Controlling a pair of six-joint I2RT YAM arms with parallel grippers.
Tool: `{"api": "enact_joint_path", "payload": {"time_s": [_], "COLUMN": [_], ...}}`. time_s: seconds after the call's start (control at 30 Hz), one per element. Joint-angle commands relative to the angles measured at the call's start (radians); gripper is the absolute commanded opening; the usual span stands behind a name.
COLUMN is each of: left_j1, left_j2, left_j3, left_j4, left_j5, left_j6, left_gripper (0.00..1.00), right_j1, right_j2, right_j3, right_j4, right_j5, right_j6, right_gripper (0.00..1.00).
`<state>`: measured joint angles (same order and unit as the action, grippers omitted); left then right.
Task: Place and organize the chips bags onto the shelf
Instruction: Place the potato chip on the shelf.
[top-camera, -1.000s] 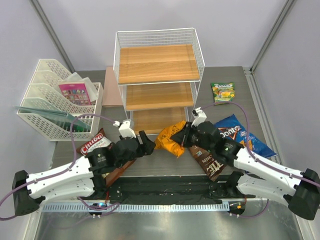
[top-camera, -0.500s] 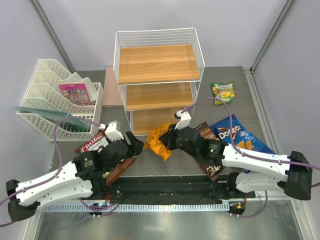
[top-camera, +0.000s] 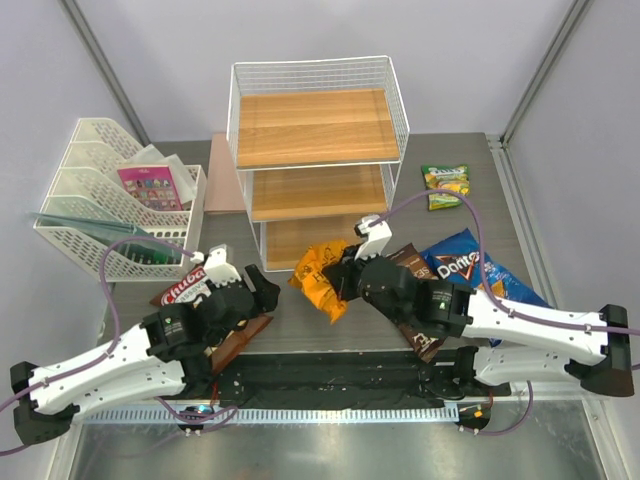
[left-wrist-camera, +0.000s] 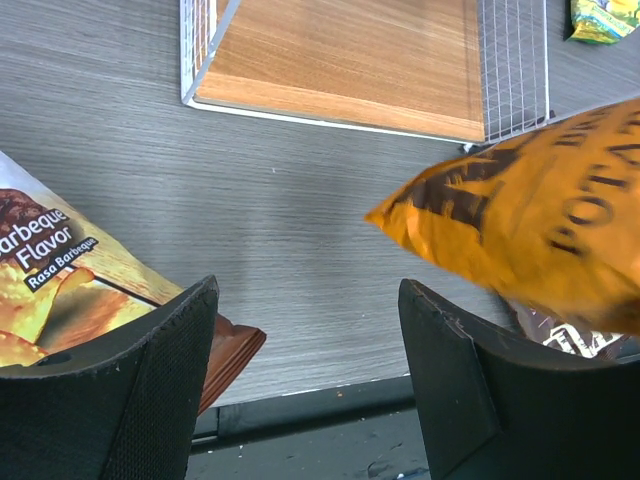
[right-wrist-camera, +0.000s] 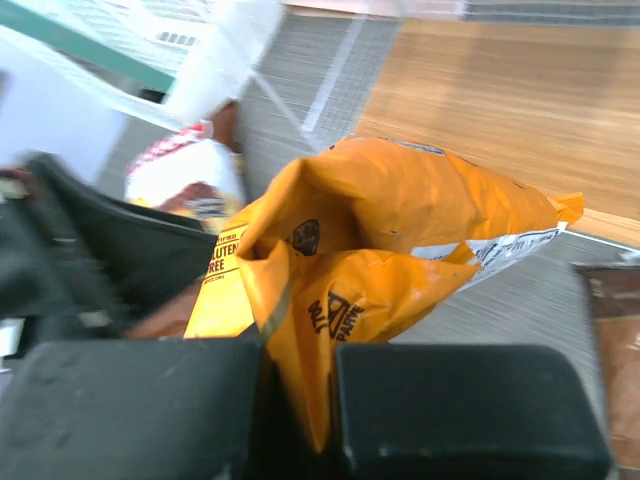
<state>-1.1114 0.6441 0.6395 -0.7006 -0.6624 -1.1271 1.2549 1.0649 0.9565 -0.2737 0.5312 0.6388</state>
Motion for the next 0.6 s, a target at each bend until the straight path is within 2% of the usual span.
{"api": "enact_joint_path", "payload": {"time_s": [0.0,0.13,0.23,0.3,0.4,0.43,0.57], "left_j1": [-0.001,-0.001,-0.001,-0.001,-0.001,0.001,-0.001], "left_j2": [-0.001,-0.007,-0.015,-0.018,-0.020,-0.021,-0.024], "left_j3": [0.017,0.028,0.017,0.015,0.009,0.009,0.022], "left_j4": [0.000,-0.040,-0.030,-0.025,-0.025,-0.027,-0.048], "left_j5": [-0.036,-0.045,-0.051,-0.045,-0.043,-0.045,-0.031], "left_j6": [-0.023,-0.033,-0.033,-0.036,-0.040,-0.040,-0.036], "left_gripper": [0.72,0.72,0.72,0.71,0.71,0.71,0.70], "right_j1": [0.011,0.044,0.043,0.044,0.044,0.044,0.044], "right_j2": [-0.039,0.016,0.062,0.075,0.066,0.064,0.086], "right_j3": [-0.075,0.089,0.108,0.058,-0.068,-0.096,-0.162], "right_j4": [0.188,0.082,0.065,0.089,0.229,0.329,0.493], "right_j5": [0.070,0.150,0.213,0.202,0.205,0.216,0.298], "right_j6": [-0.045,-0.111,-0.146,-0.133,-0.105,-0.125,-0.189], "right_gripper": [0.01,0.01,0.01,0.01,0.01,0.01,0.01]}}
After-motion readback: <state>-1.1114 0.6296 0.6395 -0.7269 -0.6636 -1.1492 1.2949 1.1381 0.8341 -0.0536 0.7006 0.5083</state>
